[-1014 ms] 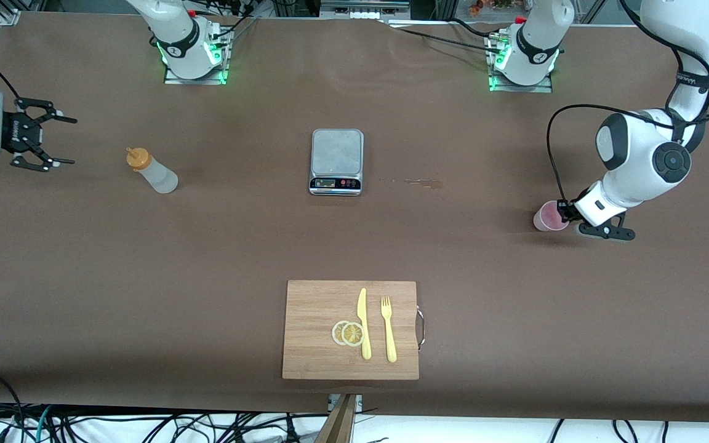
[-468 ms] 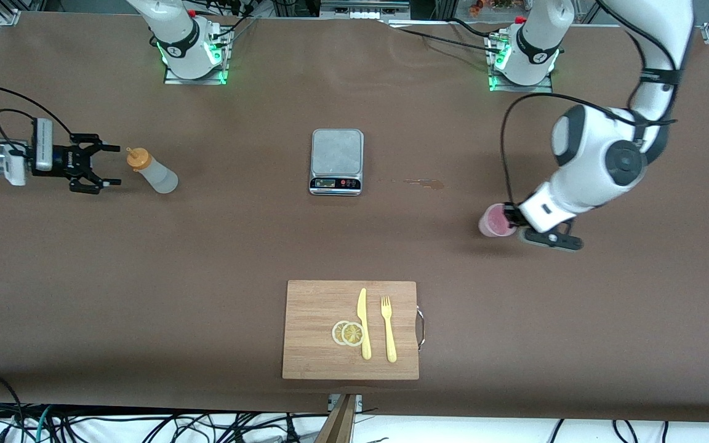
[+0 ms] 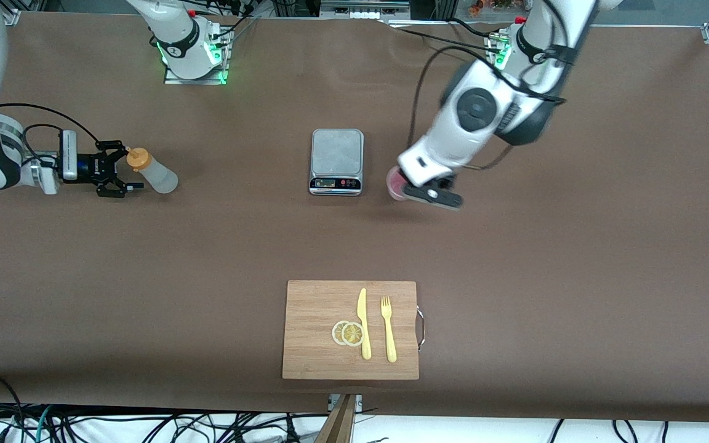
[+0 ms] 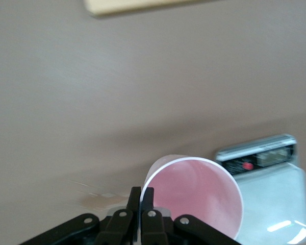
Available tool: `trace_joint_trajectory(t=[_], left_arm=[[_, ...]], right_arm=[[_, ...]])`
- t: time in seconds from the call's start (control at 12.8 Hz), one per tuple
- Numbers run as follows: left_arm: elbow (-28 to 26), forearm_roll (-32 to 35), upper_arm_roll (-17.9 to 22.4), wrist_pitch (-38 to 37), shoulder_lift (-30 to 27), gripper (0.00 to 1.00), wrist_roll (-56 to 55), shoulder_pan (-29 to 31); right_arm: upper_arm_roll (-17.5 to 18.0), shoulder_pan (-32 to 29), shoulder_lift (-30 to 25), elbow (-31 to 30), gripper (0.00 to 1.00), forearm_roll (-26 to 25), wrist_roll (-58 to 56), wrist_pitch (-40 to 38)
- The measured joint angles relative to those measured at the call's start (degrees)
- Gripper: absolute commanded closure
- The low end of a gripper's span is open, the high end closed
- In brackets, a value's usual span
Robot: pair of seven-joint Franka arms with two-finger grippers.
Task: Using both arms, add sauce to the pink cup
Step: 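Carry the pink cup onto the scale while the right gripper grasps the bottle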
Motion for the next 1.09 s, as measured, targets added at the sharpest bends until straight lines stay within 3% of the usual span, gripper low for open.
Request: trace_joint_trajectory(t=[0.39, 0.94, 1.01, 1.09], left_arm=[[6.5, -0.4, 0.1, 2.6, 7.5, 1.00, -11.9, -11.6], [6.7, -0.1, 0.2, 5.3, 10.7, 1.00, -13.4, -15.7], [6.7, 0.2, 0.2, 5.3, 10.8, 0.94, -13.4, -16.0], [6.7, 0.7, 0.2, 5.3, 10.9, 0.71, -13.4, -16.1]], right_arm=[[0.9, 0.0, 1.8, 0.0, 0.00, 2.1, -0.5, -2.1], [2.7, 0.0, 3.0, 0.0, 0.01, 5.4, -1.0, -2.8], [2.8, 0.0, 3.1, 0.0, 0.14, 5.5, -1.0, -2.9], [2.9, 0.0, 3.2, 0.0, 0.34, 5.5, -1.0, -2.9]])
